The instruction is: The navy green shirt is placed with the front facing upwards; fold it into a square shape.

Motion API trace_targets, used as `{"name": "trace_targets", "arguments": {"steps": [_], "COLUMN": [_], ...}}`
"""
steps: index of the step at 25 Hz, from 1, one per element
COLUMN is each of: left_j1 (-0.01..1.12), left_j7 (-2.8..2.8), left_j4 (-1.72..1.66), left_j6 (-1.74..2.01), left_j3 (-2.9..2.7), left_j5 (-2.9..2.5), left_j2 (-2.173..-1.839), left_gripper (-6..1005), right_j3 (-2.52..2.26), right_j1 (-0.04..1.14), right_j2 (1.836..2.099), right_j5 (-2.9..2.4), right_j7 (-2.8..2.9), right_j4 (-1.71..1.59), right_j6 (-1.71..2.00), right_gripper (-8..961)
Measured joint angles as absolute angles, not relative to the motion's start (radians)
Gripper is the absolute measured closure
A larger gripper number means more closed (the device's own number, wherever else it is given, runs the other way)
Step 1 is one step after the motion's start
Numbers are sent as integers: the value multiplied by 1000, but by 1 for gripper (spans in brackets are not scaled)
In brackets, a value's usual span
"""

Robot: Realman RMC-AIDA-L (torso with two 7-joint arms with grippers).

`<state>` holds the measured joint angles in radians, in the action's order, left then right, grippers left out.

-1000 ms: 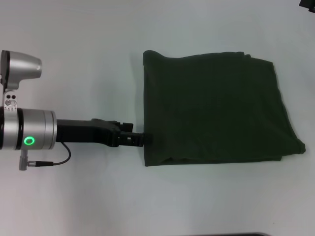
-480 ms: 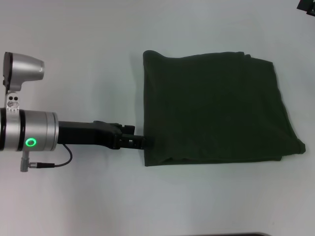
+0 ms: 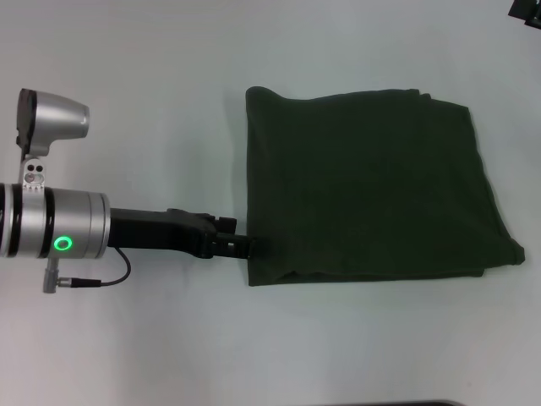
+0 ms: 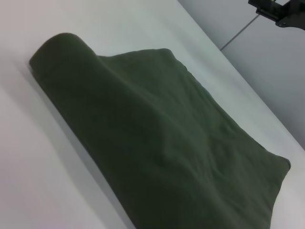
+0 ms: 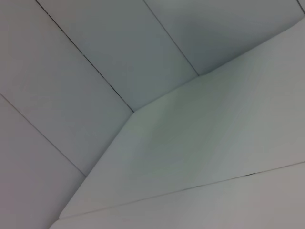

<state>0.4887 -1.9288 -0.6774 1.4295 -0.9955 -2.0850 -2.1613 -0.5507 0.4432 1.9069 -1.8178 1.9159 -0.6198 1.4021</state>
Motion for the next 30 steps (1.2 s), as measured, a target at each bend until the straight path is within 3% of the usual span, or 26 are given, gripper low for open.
{"name": "trace_targets", "arguments": {"steps": [30], "left_j1": [515], "left_j7": [-1910], "left_j4": [-644], "left_j6": [1427], "left_j3": [-995], "left_j5": [-2082], "left_j2": [-2161], "left_gripper": [62], "right_j3": [-555], "right_j1": [434], "right_j2": [1911], "right_j5": [-1818], "right_j7": [1916], "right_j4": [-616], "right_j6": [1416], "right_gripper": [262]}}
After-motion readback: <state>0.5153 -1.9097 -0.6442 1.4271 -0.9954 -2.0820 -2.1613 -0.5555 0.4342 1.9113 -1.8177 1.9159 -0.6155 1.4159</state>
